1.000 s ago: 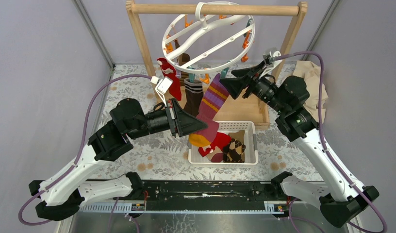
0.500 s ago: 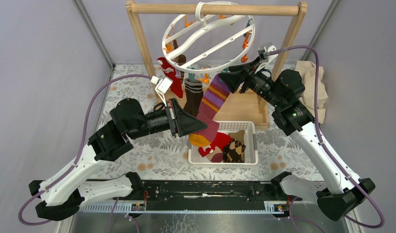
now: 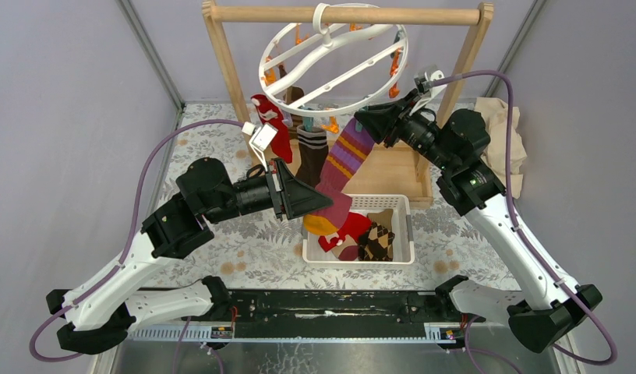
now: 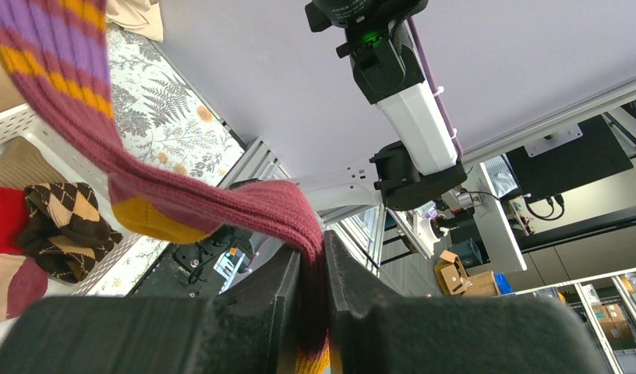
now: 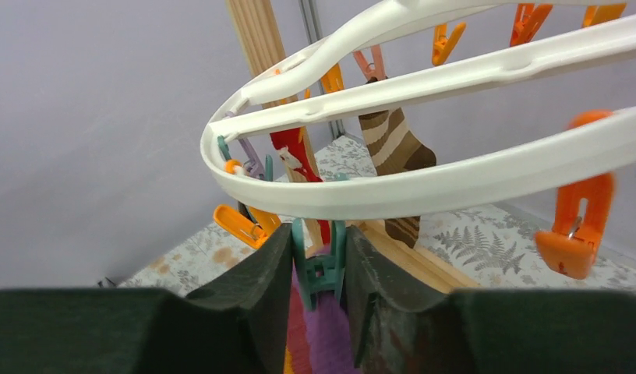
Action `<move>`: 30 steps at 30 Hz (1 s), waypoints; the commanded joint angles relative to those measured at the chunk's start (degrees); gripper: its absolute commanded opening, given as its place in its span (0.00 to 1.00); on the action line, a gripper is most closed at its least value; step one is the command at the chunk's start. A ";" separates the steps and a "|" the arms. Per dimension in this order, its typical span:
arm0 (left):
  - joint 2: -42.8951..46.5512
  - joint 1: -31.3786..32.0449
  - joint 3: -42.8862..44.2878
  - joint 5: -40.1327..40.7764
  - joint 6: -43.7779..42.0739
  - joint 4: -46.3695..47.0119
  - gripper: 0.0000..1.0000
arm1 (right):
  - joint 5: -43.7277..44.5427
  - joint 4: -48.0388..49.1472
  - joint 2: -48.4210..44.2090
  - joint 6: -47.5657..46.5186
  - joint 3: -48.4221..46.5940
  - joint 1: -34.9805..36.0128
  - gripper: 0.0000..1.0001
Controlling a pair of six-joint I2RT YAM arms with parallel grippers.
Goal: Remove the socks clipped to the hanger
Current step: Remove the sock from the hanger, then place the sock in the bin.
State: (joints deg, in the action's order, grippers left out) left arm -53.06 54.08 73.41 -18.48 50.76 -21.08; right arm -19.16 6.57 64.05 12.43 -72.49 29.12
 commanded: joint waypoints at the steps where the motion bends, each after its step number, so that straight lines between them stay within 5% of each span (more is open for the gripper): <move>1: 1.07 0.45 0.74 -1.20 0.43 -0.01 0.20 | -0.35 2.34 0.52 -0.68 -3.48 0.23 0.23; 8: 1.08 0.41 -0.26 -1.14 0.48 0.66 0.20 | 0.36 1.84 -0.30 -0.89 -2.63 0.21 0.22; 9: 0.97 0.45 -0.62 -1.18 0.51 1.04 0.20 | 0.51 1.60 -0.49 -0.91 -2.39 0.17 0.29; 11: 0.43 0.43 -1.71 -1.49 0.71 2.50 0.20 | 1.35 0.65 -1.14 -0.85 -1.63 0.21 0.67; 12: 0.05 0.41 -2.39 -1.84 0.92 3.49 0.20 | 1.81 -0.06 -1.49 -0.89 -1.17 0.16 0.78; 17: -2.68 0.41 -6.16 -3.68 1.90 8.61 0.20 | 5.75 -5.80 -4.92 0.66 1.62 0.23 0.97; 30: -14.45 0.42 -14.79 -4.65 1.63 17.65 0.26 | 11.88 -23.68 -16.84 2.91 10.99 0.18 1.00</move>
State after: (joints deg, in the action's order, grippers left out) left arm -65.47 54.08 60.82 -22.28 52.58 -9.39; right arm -10.39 -12.67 50.15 14.87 -62.43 29.15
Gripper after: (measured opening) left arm 0.253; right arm 0.993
